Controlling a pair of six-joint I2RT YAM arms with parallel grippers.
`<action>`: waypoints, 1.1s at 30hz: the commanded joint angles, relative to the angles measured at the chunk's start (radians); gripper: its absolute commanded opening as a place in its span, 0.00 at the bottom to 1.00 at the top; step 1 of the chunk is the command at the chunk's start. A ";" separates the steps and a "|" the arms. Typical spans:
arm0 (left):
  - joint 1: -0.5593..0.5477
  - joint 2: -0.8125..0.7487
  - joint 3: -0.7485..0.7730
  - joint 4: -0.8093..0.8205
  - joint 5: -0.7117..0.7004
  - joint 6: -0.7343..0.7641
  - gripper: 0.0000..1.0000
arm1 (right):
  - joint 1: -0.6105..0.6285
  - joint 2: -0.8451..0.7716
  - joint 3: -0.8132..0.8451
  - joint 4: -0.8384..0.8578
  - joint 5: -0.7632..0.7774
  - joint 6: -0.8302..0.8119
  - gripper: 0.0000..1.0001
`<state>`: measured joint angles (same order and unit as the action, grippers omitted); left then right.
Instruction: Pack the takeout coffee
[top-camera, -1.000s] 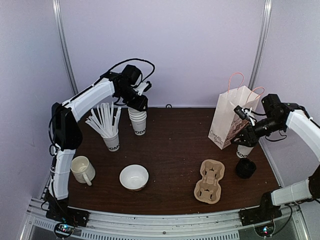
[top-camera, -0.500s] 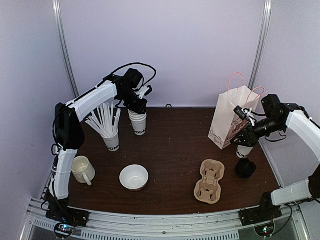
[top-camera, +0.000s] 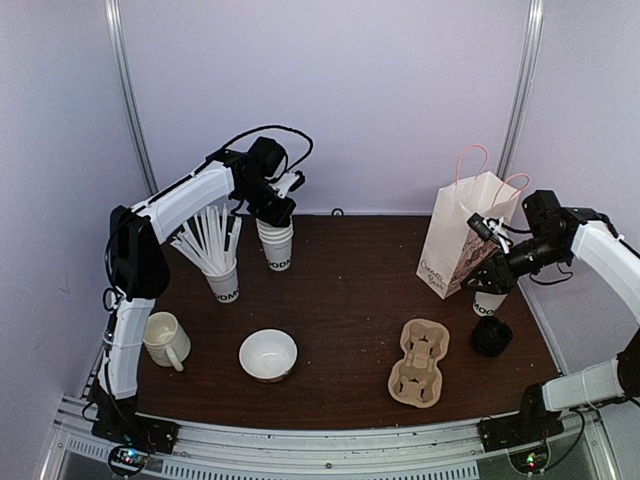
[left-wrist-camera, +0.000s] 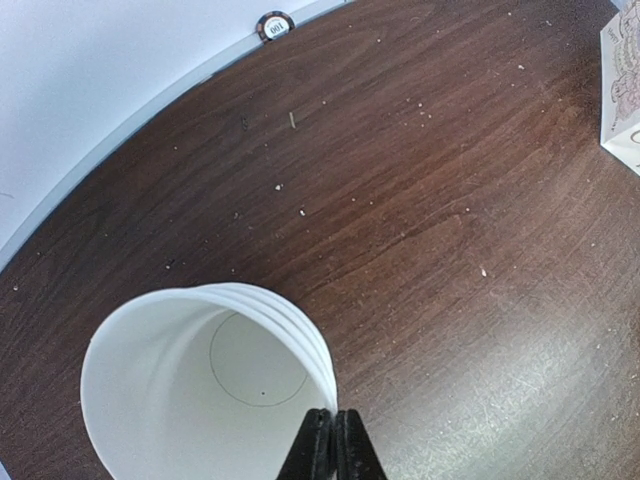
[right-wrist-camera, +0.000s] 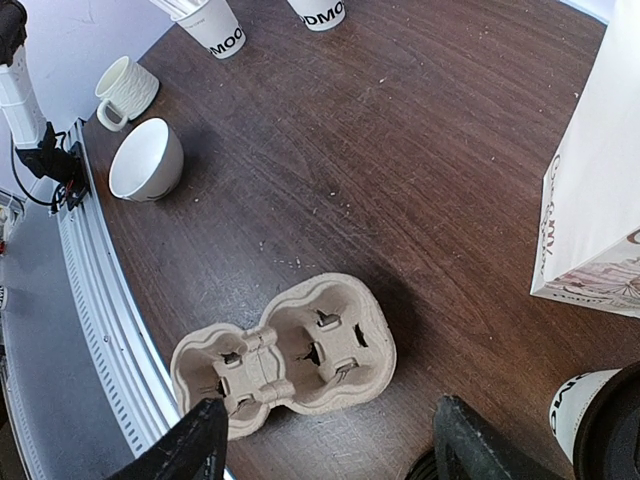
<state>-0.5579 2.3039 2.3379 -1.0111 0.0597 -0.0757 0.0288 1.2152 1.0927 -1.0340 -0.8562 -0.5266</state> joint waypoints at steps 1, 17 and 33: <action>0.000 -0.025 0.009 0.020 -0.010 0.018 0.00 | 0.006 -0.006 -0.006 0.013 -0.014 0.000 0.73; -0.048 -0.132 0.021 0.018 -0.137 0.119 0.00 | 0.006 -0.010 0.001 0.012 -0.014 0.004 0.72; -0.097 -0.111 0.083 -0.033 -0.184 0.143 0.00 | 0.008 -0.005 0.013 0.005 -0.021 0.007 0.72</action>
<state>-0.6453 2.2234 2.4161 -1.0752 -0.1036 0.0708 0.0288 1.2152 1.0920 -1.0321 -0.8589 -0.5243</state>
